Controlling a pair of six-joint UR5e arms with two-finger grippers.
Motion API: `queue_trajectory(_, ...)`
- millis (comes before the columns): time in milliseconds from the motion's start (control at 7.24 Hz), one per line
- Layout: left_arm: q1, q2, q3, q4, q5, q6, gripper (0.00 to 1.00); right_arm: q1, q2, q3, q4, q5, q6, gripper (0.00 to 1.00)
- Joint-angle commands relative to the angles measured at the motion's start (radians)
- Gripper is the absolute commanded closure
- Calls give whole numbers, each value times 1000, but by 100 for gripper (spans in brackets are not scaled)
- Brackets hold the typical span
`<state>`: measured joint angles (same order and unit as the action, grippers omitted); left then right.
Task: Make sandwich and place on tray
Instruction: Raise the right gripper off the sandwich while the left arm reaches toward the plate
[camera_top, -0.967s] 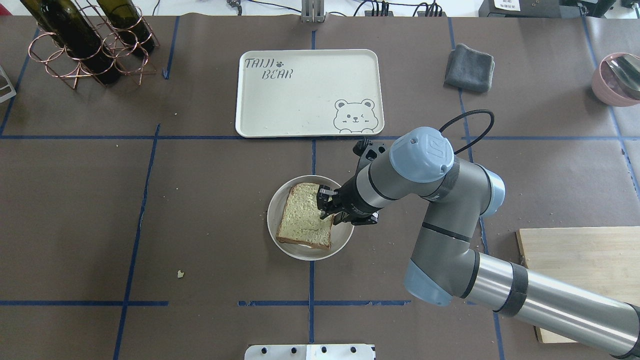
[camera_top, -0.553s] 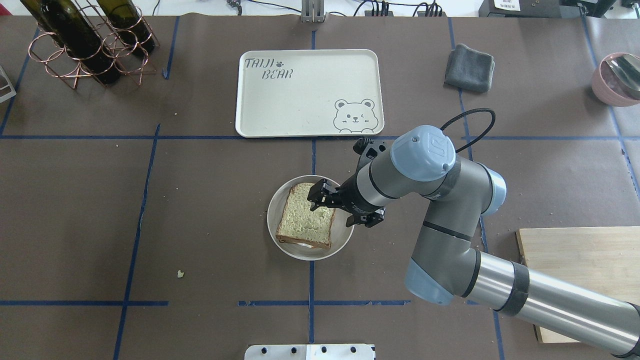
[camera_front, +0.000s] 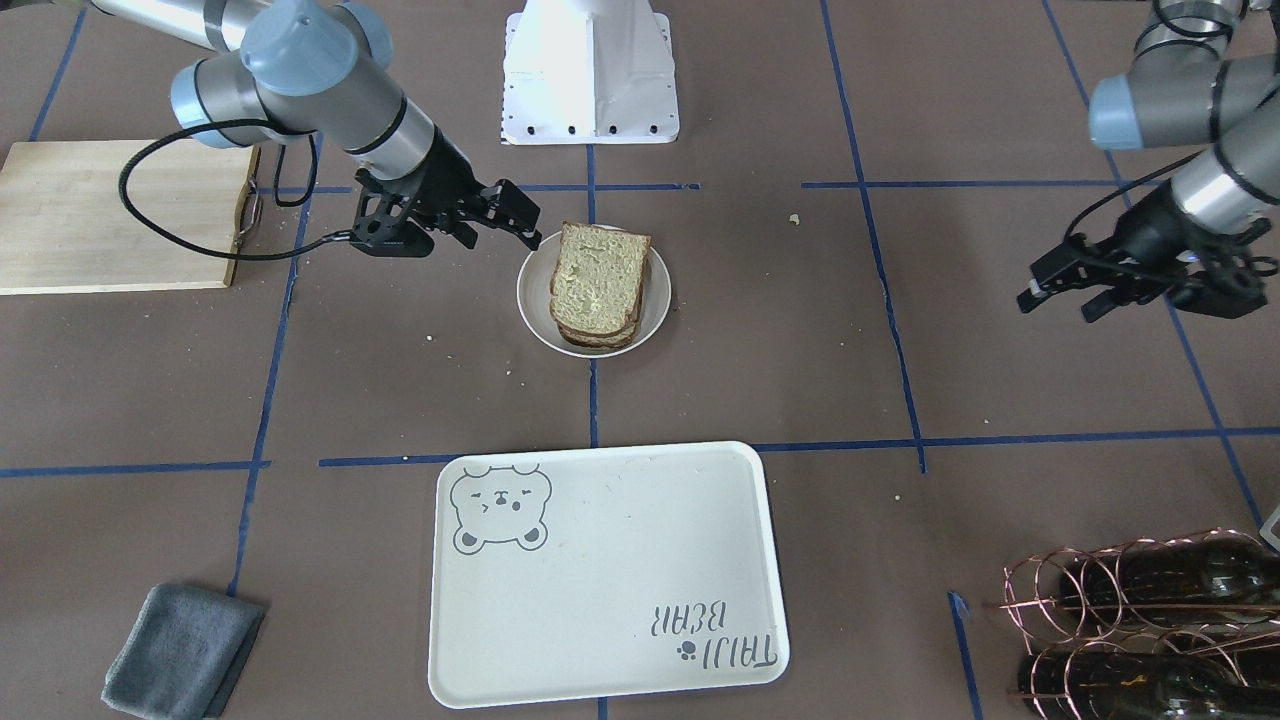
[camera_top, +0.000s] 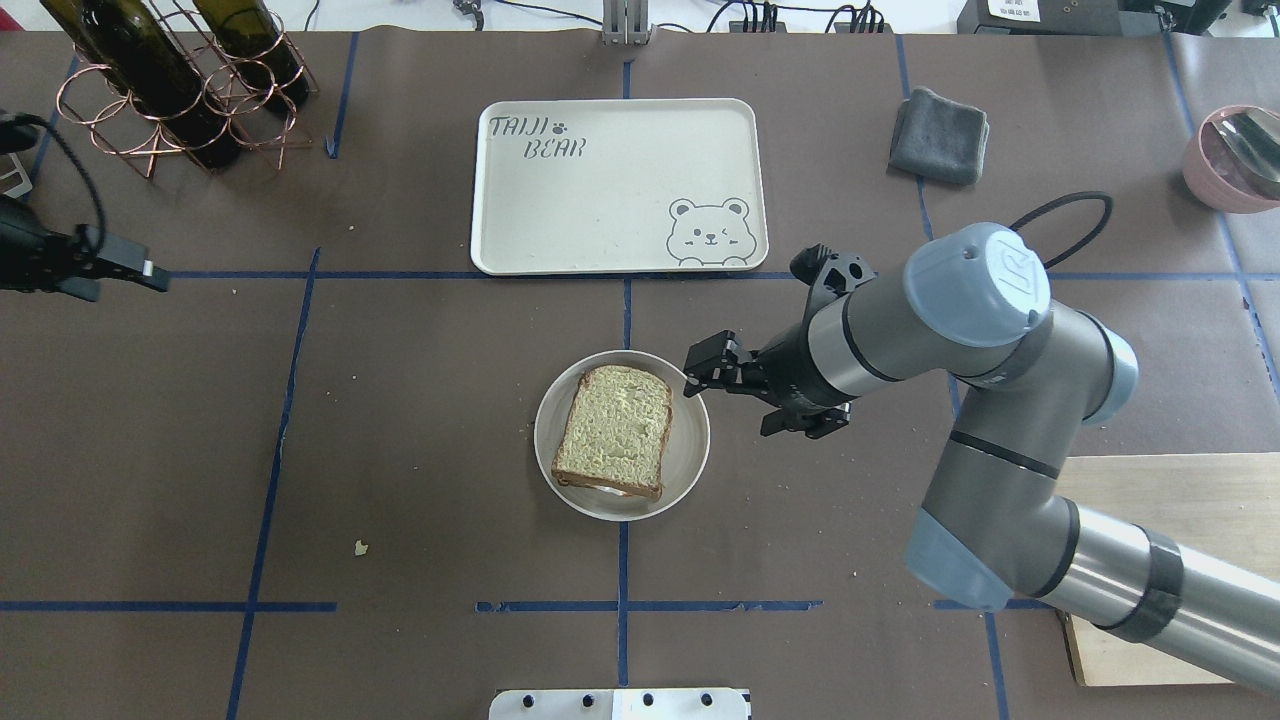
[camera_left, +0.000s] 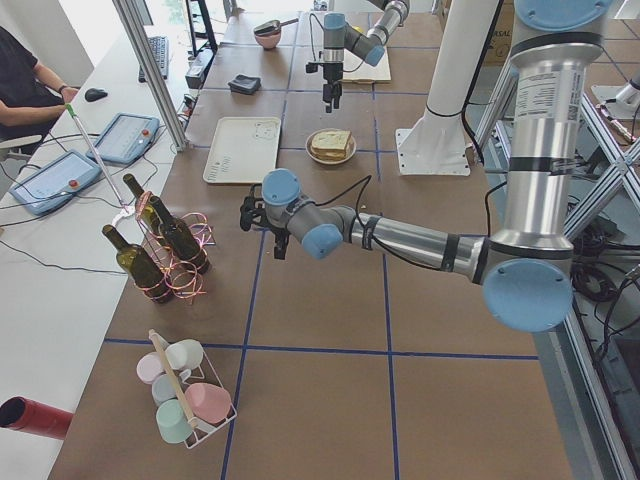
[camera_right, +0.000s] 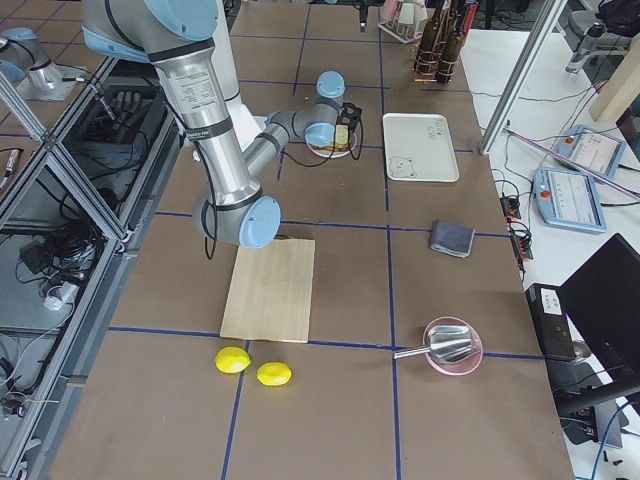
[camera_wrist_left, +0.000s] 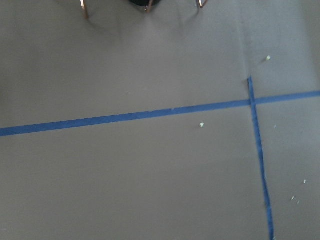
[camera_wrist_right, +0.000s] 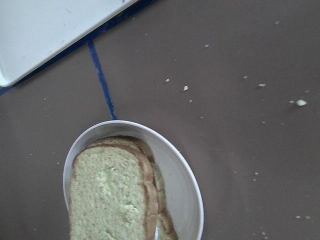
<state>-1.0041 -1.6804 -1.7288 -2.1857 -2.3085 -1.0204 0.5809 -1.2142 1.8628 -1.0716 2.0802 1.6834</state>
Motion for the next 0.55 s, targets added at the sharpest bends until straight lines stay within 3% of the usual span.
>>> queue_trajectory(0,259,-149,-11,-8,186,-258,3,60,-115,62,1,17,-10,0)
queue_trajectory(138,300,-224,-8,59,189,-301,13,82,-146,62,5,23,-13,0)
queue_trajectory(276,365,-276,5,88,192,-343,30,83,-151,59,7,21,-27,0)
queue_trajectory(414,442,-320,12,89,227,-412,36,82,-149,61,7,20,-27,0)
